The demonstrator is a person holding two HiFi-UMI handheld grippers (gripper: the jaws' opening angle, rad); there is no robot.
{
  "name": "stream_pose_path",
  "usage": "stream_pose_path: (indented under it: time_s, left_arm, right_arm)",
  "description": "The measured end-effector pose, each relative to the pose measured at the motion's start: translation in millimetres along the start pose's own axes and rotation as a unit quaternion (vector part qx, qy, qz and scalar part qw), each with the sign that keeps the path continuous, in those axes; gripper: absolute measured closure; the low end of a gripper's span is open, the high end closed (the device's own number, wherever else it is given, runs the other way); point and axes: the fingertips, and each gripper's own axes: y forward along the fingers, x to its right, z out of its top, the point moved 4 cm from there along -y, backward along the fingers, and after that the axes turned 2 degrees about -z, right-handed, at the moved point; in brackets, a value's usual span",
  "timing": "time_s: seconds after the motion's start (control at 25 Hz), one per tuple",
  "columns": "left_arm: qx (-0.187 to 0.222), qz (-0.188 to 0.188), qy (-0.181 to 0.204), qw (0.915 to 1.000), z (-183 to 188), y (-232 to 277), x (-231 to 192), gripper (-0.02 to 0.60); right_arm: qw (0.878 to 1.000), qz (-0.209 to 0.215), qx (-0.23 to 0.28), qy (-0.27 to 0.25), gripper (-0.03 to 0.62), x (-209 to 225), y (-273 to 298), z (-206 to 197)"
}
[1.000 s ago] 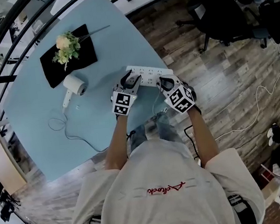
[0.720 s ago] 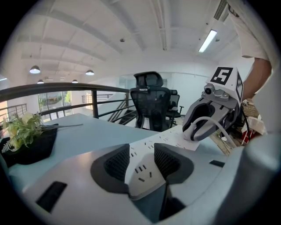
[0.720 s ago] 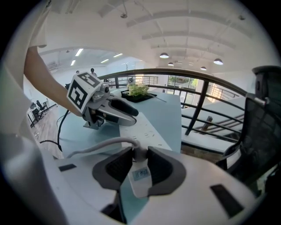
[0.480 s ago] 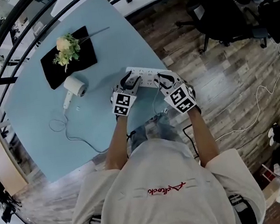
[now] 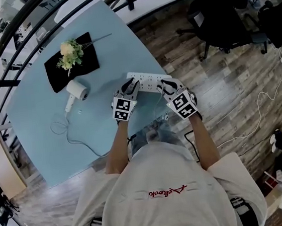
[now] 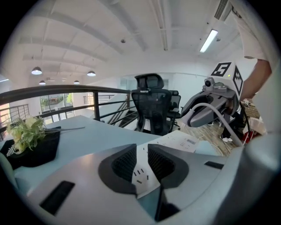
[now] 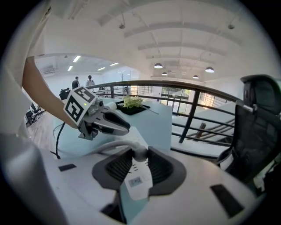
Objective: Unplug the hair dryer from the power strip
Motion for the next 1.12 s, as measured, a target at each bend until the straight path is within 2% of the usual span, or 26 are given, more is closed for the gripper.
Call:
stream_pose_path:
  time_s: [0.04,0.12,0.28,0.44,0.56,0.68,0.88,1.0,1.12]
  left_arm:
    - [0.004,-0.003,0.003,1.0,4,-2,3,0.518]
    - [0.008,-0.008,0.002,0.9999,9,-6,10,0.552]
    - [0.016,-0.01,-0.006,0.9998,19,-18,23,0.56]
    - [0.035,0.004,-0.009,0.9993,37,-35,27,0.56]
    - [0.055,0.014,-0.011,0.9983,52,-49,33,0.56]
    - [0.08,0.034,-0.022,0.996,72,-64,31,0.56]
    - [0.122,0.059,-0.035,0.9902,103,-89,37,0.56]
    - [0.143,0.072,-0.039,0.9863,112,-102,44,0.56]
    - [0.151,0.086,-0.041,0.9839,116,-110,51,0.56]
  right_arm:
    - [1.0,-0.003,0.001,-0.001,0.474,1,-2,0]
    - [1.0,-0.008,0.004,-0.002,0.474,1,-9,1]
    - [1.0,-0.019,0.015,0.003,0.473,0,-24,1]
    - [0.999,-0.03,0.042,0.011,0.474,3,-33,11]
    - [0.996,-0.038,0.073,0.043,0.473,5,-45,18]
    - [0.987,-0.048,0.117,0.098,0.473,12,-58,28]
    - [0.966,-0.06,0.181,0.177,0.473,24,-85,34]
    - [0.959,-0.064,0.2,0.191,0.473,28,-99,29]
    - [0.958,-0.063,0.207,0.19,0.473,29,-109,22]
